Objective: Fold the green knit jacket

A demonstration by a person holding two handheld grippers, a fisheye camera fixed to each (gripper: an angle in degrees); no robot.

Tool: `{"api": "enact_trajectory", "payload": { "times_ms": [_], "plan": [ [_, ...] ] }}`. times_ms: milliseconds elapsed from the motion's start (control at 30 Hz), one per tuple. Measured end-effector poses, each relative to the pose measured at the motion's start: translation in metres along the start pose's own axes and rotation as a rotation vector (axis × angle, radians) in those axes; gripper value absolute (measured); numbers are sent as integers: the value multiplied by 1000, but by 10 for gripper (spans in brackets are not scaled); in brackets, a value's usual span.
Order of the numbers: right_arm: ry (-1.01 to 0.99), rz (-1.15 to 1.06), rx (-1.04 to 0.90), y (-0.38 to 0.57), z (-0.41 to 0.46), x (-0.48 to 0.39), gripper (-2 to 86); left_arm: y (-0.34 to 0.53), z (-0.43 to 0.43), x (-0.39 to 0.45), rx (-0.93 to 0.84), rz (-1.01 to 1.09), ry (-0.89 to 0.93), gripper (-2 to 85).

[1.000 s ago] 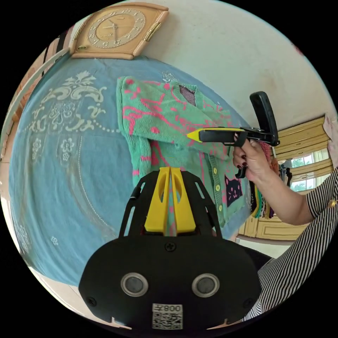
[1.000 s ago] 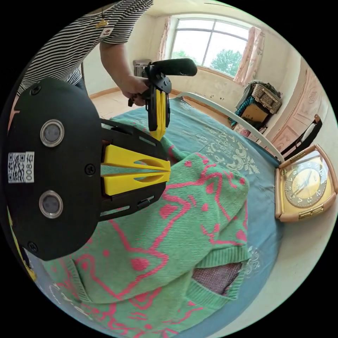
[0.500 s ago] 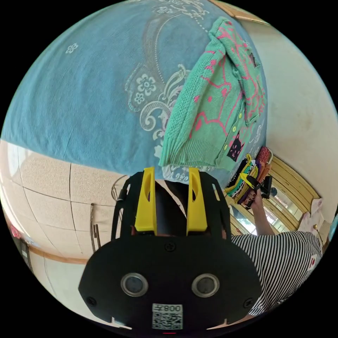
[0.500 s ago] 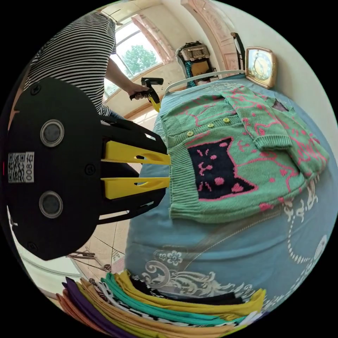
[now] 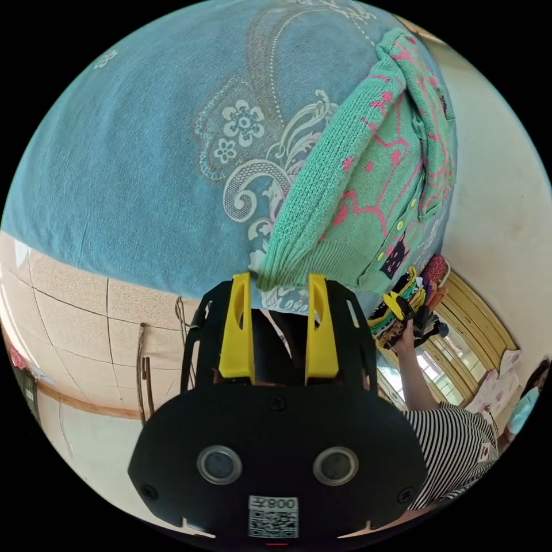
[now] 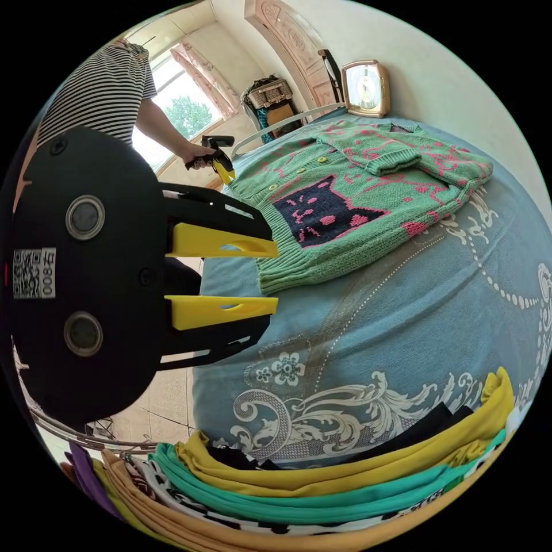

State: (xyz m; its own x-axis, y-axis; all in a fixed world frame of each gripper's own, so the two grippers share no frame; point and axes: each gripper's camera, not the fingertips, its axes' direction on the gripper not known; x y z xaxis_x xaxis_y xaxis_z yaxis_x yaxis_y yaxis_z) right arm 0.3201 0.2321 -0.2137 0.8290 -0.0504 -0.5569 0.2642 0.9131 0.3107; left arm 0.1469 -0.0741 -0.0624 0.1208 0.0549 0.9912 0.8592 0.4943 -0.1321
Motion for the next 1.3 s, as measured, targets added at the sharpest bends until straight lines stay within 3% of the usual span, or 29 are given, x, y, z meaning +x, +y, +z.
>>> {"api": "enact_trajectory", "payload": {
  "times_ms": [400,667,1300],
  "plan": [
    [233,-54,-57,-34,37,-30,72,13,13,10,47,-4,48,121],
    [164,-59,-111,-52,42,-3,41,22,14,13,33,-10,50,43],
    [-59,-109,-148,-15,-8,44,21,74,-30,42,11,41,63,28]
  ]
}}
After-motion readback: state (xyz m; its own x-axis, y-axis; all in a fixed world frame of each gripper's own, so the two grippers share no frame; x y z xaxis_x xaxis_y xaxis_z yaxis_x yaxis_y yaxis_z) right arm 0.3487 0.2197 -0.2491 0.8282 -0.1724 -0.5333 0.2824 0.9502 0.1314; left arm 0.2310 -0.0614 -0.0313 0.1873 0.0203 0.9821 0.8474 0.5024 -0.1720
